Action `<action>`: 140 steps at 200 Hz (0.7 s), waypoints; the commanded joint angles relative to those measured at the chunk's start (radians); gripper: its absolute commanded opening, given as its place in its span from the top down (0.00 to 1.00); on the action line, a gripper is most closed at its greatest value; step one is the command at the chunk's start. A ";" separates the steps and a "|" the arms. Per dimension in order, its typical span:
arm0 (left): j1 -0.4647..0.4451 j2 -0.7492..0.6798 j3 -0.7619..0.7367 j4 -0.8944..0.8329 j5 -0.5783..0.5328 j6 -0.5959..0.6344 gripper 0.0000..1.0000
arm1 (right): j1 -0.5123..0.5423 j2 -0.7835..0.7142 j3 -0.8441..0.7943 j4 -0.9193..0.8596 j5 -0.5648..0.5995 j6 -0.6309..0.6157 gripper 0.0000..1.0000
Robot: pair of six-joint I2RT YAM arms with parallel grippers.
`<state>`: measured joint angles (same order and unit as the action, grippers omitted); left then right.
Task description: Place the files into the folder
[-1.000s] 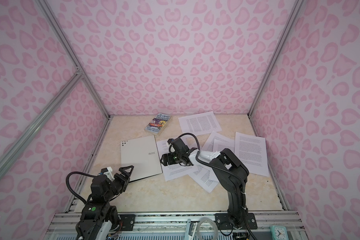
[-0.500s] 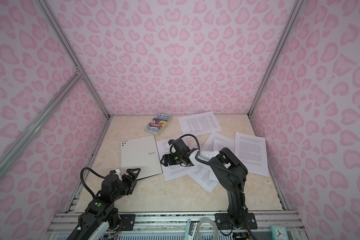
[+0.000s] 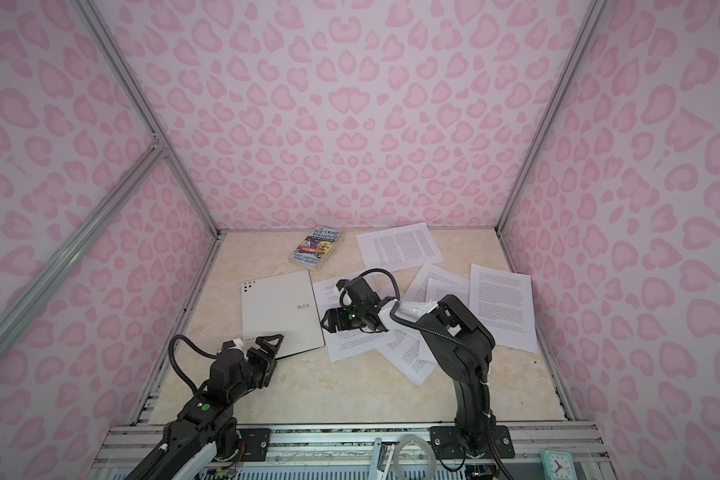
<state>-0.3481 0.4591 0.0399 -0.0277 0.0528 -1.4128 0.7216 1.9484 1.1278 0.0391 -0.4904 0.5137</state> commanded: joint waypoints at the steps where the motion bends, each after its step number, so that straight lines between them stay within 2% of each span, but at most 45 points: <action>1: -0.003 -0.006 -0.019 0.017 -0.038 -0.034 0.02 | 0.001 0.014 -0.003 0.015 -0.014 0.008 0.16; 38: -0.003 0.038 -0.073 0.136 -0.038 -0.069 0.04 | 0.001 0.008 -0.009 0.021 -0.023 0.008 0.16; 102: -0.009 0.066 -0.084 0.207 -0.069 -0.060 0.04 | 0.004 0.006 -0.011 0.024 -0.032 0.008 0.16; 140: -0.011 0.144 -0.091 0.295 -0.074 -0.057 0.04 | 0.005 0.008 -0.011 0.027 -0.039 0.008 0.16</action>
<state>-0.3580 0.5648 0.0071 0.1532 0.0040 -1.4696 0.7246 1.9503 1.1217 0.0406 -0.5201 0.5209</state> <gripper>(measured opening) 0.962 0.838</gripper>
